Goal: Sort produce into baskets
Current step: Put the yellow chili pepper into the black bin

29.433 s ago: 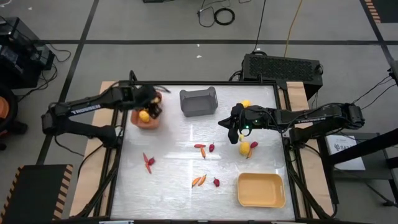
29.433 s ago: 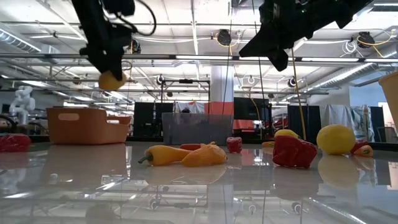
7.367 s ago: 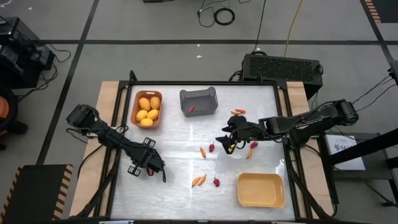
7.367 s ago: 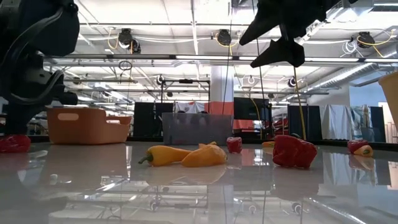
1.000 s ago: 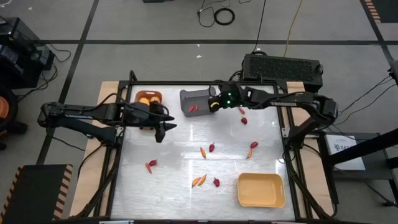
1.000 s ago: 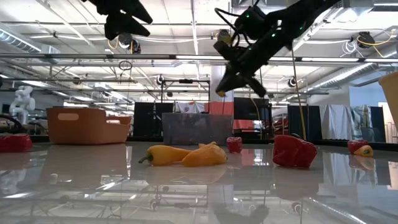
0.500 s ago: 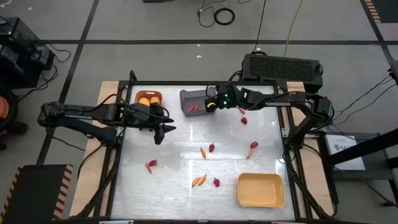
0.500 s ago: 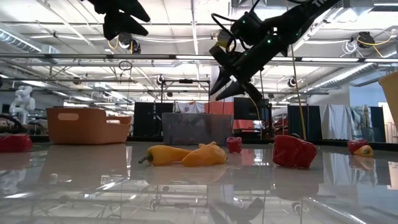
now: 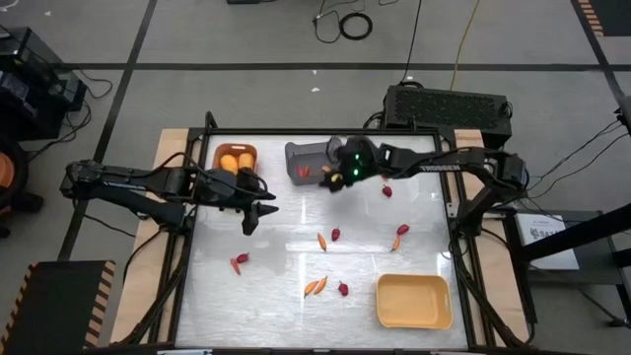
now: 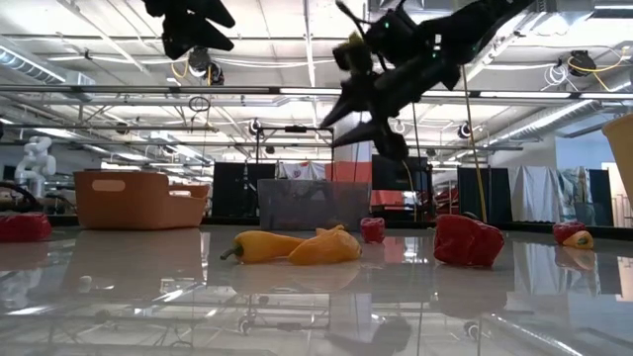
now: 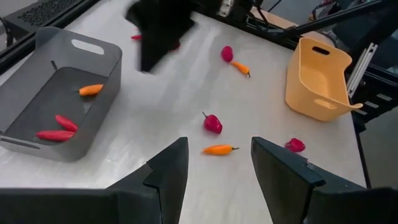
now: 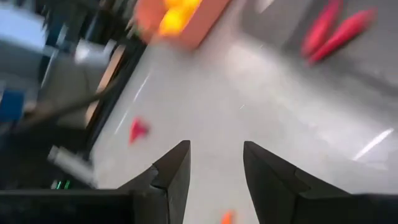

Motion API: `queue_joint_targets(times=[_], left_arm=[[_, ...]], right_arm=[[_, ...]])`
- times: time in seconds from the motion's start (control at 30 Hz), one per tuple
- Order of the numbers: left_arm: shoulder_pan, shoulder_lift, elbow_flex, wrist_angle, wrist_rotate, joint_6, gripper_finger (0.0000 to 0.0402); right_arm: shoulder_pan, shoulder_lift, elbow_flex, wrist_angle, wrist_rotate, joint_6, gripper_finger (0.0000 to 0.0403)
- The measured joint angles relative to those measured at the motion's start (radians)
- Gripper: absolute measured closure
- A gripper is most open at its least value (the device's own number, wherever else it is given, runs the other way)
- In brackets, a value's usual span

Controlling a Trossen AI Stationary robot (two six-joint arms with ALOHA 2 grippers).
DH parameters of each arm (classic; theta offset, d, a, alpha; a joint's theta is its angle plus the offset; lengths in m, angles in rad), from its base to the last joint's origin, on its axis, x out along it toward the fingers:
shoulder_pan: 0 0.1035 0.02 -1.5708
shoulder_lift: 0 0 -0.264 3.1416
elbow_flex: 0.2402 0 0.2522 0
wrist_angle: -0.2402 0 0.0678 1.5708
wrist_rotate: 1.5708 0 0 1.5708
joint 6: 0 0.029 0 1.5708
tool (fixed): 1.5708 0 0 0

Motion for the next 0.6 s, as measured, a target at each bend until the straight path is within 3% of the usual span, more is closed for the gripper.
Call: queue_joint_targets(times=[0.4, 0.5, 0.6], left_arm=[[0.000, 0.000, 0.000, -0.022, 0.003, 0.169, 0.0219], [0.000, 0.000, 0.000, -0.022, 0.003, 0.214, 0.0219], [0.000, 0.000, 0.000, -0.020, 0.003, 0.259, 0.0219]], right_arm=[[0.394, 0.000, 0.000, 0.012, -0.022, 0.003, 0.0264], [0.503, 0.000, 0.000, 0.025, 0.059, -0.054, 0.0264], [0.601, 0.017, 0.000, 0.098, 0.154, -0.247, 0.0264]])
